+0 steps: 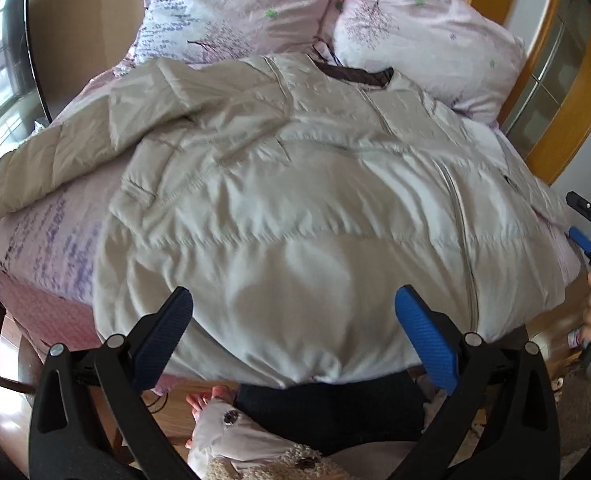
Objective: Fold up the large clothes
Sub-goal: 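Grasp the jacket sleeve cuff with the right gripper and lift it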
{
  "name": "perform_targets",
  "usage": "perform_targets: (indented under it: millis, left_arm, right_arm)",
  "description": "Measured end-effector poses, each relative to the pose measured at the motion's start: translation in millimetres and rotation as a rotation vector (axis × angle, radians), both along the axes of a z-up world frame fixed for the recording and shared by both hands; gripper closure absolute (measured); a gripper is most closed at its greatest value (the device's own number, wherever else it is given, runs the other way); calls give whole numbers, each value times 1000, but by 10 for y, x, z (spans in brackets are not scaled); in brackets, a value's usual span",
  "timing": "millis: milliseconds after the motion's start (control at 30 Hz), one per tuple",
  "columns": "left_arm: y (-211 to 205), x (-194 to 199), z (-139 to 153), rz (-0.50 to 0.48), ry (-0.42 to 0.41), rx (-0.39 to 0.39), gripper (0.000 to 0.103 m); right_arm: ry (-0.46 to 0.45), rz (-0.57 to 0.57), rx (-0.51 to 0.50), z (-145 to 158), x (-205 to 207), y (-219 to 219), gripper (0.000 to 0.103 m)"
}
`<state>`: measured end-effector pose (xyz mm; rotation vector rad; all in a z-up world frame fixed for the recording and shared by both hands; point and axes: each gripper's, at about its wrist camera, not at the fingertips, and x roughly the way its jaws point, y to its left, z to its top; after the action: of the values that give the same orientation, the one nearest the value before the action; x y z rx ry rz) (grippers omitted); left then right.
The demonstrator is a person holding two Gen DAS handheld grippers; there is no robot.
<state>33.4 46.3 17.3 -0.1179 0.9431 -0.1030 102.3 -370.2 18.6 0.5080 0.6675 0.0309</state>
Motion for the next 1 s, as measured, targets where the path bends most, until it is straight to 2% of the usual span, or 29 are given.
perform_targets:
  millis: [100, 133, 233, 300, 367, 500, 567, 633, 733, 767, 833, 867, 900, 933, 1000]
  left_arm:
    - [137, 119, 46, 30, -1, -16, 2]
    - [198, 165, 47, 46, 4, -33, 2]
    - [487, 309, 4, 127, 26, -159, 2]
    - [670, 380, -29, 176, 28, -259, 2]
    - [786, 428, -25, 209, 21, -294, 2]
    - [914, 540, 24, 249, -26, -277, 2]
    - [986, 619, 13, 267, -22, -291, 2]
    - [1073, 692, -21, 286, -11, -340, 2]
    - [1140, 821, -96, 284, 31, -351, 2]
    - [1163, 886, -141, 270, 62, -358, 2]
    - [1206, 947, -196, 262, 88, -379, 2]
    - [1237, 966, -207, 267, 87, -391, 2]
    - [1272, 988, -204, 274, 77, -395, 2]
    - [1292, 1004, -190, 277, 68, -389, 2]
    - [1339, 1032, -153, 281, 35, -365, 2]
  right_arm:
    - [46, -116, 193, -161, 226, -542, 1]
    - [63, -160, 272, -247, 286, -738, 5]
    - [97, -264, 467, -495, 440, -1227, 20]
    - [113, -319, 563, -649, 530, -1497, 23]
    - [128, -357, 603, -738, 599, -1662, 24]
    - [139, -463, 590, -823, 734, -1978, 26]
    - [147, -507, 587, -873, 764, -2089, 30]
    - [156, -534, 573, -908, 827, -2176, 38]
    - [184, -566, 519, -870, 862, -2242, 53]
    - [180, -577, 505, -853, 857, -2254, 55]
    - [186, -604, 458, -803, 860, -2272, 70]
    - [190, -612, 436, -787, 860, -2276, 75]
    - [196, -618, 402, -760, 870, -2273, 86]
    - [201, -621, 367, -732, 875, -2254, 92]
    - [198, -618, 291, -632, 928, -2207, 96]
